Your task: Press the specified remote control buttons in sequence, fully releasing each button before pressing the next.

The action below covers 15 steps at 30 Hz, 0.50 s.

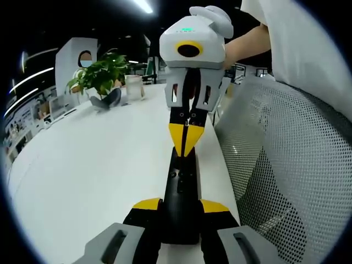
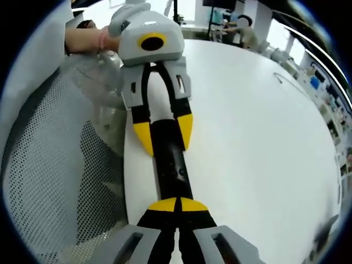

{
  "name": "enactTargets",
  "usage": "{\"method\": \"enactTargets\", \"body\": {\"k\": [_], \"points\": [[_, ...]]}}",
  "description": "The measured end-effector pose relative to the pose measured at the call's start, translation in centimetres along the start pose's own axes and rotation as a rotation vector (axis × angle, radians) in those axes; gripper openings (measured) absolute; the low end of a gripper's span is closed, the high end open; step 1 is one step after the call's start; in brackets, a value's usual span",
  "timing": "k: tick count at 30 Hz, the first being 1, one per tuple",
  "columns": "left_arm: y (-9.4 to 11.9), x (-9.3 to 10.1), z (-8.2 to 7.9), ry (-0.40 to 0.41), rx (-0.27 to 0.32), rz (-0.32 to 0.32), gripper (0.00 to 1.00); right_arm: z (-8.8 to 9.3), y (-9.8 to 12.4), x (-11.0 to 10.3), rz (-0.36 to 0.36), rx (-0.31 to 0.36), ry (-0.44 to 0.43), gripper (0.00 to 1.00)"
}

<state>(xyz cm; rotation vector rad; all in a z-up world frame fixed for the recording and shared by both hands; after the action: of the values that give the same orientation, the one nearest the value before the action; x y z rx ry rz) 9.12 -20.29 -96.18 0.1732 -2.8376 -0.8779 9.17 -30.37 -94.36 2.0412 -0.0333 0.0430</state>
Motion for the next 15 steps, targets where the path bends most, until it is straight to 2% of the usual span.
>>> {"method": "enactTargets", "body": {"k": [9,13,15], "points": [[0.02,-0.01,-0.02,0.005,0.004,-0.001,0.25,0.15,0.03,-0.07,0.037,0.04,-0.066,0.0],[0.04,-0.02,-0.02,0.006,0.004,-0.001,0.25,0.26,0.09,-0.16,0.071,0.084,-0.131,0.0],[0.04,-0.02,-0.02,0.005,0.004,-0.001,0.25,0.28,0.1,-0.17,0.076,0.114,-0.195,0.0]]}}
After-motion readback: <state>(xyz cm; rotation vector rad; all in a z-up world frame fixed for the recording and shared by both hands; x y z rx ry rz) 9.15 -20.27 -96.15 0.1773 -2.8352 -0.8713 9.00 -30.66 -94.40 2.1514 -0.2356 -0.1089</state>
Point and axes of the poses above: the point that each gripper's makers call its tool centre point, and the gripper's own axes: y roughly backward along the fingers, x roughly to its right, z roughly out of its underside, the point moved 4 cm from there along y, roughly backward along the fingers, and after that the axes turned 7 degrees about y, right-handed, at the moved point
